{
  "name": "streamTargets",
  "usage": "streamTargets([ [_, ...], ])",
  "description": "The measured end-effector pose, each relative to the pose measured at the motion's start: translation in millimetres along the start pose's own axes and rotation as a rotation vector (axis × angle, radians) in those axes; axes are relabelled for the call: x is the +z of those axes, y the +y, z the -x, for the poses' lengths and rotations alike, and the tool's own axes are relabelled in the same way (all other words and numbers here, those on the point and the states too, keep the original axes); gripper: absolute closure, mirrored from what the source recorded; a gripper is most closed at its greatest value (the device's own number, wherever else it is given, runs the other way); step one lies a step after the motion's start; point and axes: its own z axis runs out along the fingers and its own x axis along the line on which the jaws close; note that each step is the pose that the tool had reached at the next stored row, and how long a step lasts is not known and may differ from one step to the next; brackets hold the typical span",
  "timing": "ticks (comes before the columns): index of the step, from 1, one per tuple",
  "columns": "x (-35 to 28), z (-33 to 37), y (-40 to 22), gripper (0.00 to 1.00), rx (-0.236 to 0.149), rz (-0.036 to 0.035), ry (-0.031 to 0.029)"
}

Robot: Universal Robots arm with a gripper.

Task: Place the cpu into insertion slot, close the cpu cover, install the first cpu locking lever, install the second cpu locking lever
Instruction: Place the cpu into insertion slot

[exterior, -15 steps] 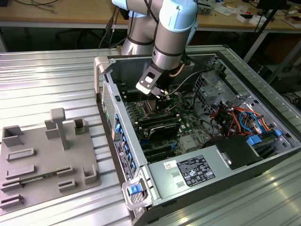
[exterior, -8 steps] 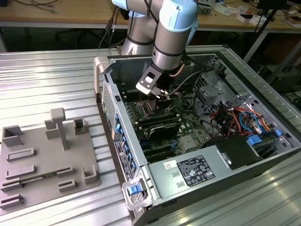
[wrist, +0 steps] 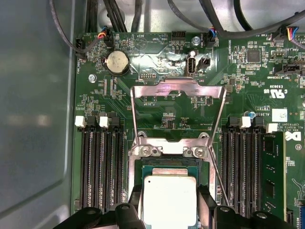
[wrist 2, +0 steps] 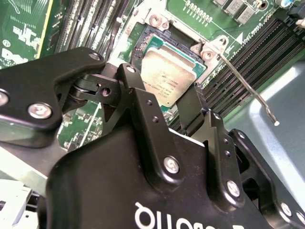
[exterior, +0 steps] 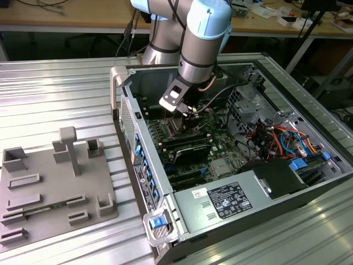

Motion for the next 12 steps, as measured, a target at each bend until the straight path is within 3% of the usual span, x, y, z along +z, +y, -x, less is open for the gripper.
streamTargets([
  [12,2.2,0.1,1.1,0.45,0.017,-0.0047,-0.0005],
])
